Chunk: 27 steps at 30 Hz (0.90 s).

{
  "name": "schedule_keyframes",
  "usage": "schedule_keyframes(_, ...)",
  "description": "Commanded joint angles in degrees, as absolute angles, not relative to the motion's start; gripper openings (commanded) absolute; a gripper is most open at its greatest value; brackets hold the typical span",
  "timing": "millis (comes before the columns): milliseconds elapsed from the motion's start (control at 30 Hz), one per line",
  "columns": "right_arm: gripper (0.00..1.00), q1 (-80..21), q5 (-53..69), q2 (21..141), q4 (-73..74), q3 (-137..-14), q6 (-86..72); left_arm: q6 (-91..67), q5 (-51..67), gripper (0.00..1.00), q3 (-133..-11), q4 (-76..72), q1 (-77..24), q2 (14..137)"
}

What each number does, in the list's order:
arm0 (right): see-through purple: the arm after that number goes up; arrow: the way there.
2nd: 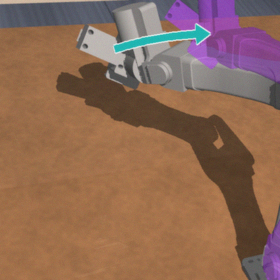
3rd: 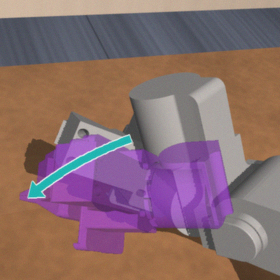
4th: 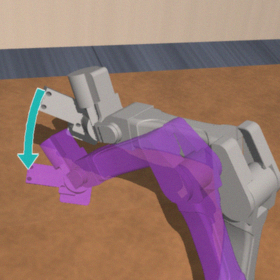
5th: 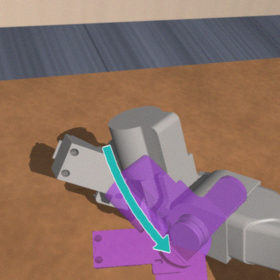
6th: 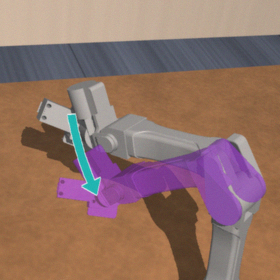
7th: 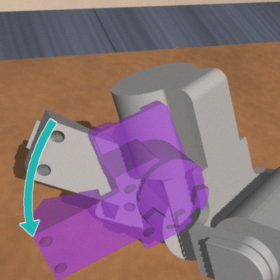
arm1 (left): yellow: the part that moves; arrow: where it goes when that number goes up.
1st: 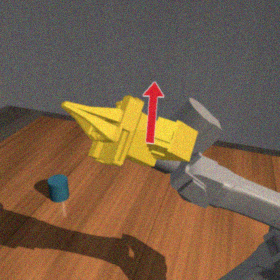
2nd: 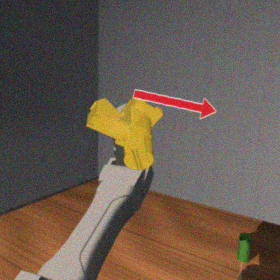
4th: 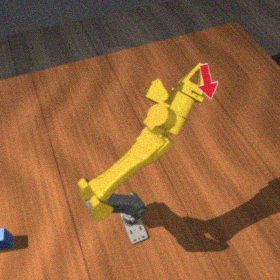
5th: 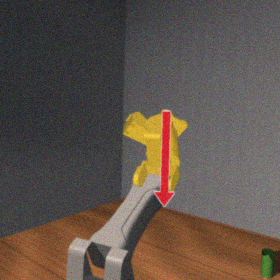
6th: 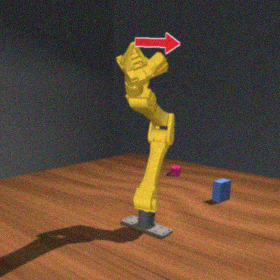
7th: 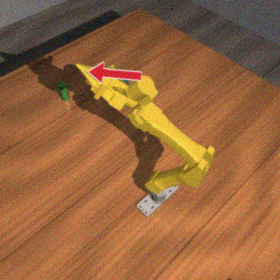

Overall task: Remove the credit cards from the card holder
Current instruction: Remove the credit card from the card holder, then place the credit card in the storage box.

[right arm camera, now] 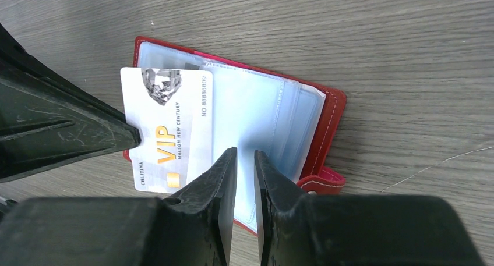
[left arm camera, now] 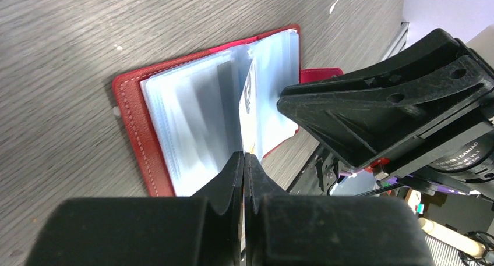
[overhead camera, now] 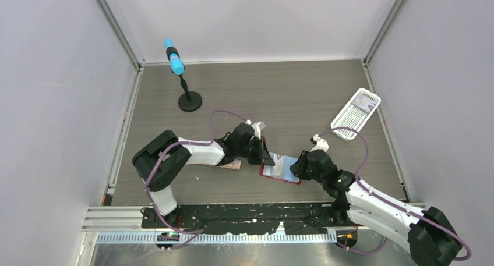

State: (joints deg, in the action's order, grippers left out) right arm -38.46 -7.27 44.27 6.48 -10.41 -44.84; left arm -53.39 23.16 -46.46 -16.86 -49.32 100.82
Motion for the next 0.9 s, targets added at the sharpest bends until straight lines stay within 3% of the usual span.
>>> schedule_keyframes(0, 0.25, -37.7, -8.0, 44.8, 9.3, -12.6, -41.6, -50.9, 21.6, 0.00, -44.0, -16.3, -48.2, 96.7)
schedule_keyframes(433, 0.32, -37.0, 2.8, 37.3, 17.4, -24.5, -25.1, -41.3, 20.0, 0.00, -46.0, -1.2, -47.8, 85.5)
schedule_keyframes(867, 0.39, -37.0, 24.8, 35.1, 15.9, -27.8, -18.4, -37.6, 38.3, 0.00, -41.4, 1.6, -48.4, 75.4)
